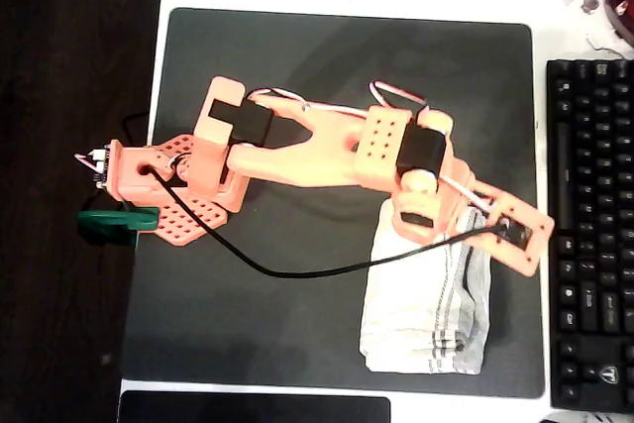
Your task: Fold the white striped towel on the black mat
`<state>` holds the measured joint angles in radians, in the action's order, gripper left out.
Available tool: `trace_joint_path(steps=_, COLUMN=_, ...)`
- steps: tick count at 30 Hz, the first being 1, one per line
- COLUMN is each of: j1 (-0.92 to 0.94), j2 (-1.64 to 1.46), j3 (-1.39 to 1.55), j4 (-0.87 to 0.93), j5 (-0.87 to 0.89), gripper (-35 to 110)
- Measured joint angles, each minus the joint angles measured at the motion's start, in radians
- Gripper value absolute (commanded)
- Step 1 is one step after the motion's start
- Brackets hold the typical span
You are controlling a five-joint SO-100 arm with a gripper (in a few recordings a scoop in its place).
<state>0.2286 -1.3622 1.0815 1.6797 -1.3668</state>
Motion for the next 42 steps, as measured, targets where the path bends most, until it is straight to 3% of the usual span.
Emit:
trace_joint_path(steps=12, j1=-0.063, j2=0.262, j3=0.1, j4=-0.354, j5=0.026, gripper=0)
trace_joint_path(steps=22, j1=-0.081, j2=0.255, j3=0.291, j4=-0.632, j5=0.037, gripper=1)
trace_joint_path(steps=35, j1=0.026, j2=0.087, j3=0.189, j4=-0.405, j5=-0.072, gripper=0)
trace_joint_path(steps=42, j1=0.179, j2=0.075, j3=0.193, j4=-0.465, j5=-0.179, gripper=0)
